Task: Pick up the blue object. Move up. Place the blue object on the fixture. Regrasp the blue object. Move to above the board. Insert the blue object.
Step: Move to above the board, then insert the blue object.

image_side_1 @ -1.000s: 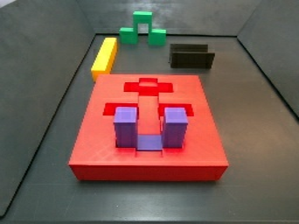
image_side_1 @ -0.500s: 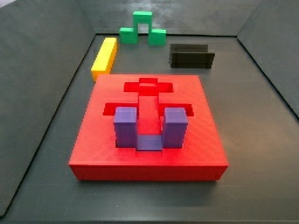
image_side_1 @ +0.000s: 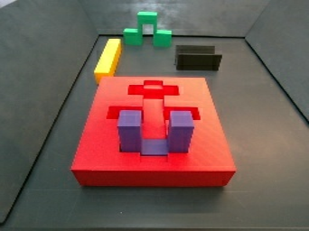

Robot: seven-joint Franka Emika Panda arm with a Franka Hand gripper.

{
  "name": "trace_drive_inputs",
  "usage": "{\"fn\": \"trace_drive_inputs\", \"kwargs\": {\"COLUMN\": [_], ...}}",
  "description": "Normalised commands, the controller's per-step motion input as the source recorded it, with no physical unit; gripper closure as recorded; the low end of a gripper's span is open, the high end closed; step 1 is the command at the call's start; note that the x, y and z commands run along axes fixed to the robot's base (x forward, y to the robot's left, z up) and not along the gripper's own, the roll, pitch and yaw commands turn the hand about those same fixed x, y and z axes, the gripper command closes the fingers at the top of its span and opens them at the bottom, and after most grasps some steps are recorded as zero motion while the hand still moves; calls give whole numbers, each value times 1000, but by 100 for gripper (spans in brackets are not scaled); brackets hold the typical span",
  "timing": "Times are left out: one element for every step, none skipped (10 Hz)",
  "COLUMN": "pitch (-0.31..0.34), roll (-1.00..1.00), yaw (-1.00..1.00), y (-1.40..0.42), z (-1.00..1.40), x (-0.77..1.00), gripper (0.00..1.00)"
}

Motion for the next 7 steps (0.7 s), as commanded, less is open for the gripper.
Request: {"fn": "trace_drive_inputs", "kwargs": {"pitch": [104, 70, 10, -24, 0, 0, 0], "roll": [-924, -775, -485, -294, -9, 11, 103], "yaw": [-42, -34, -15, -2, 3, 0, 57], "y": [-23, 0, 19, 21, 0, 0, 0], "z": [6, 7, 5, -1, -29, 0, -26], "x": [-111, -99, -83, -61, 0, 0, 131], "gripper": [100, 100, 100, 100, 100, 100, 100]}}
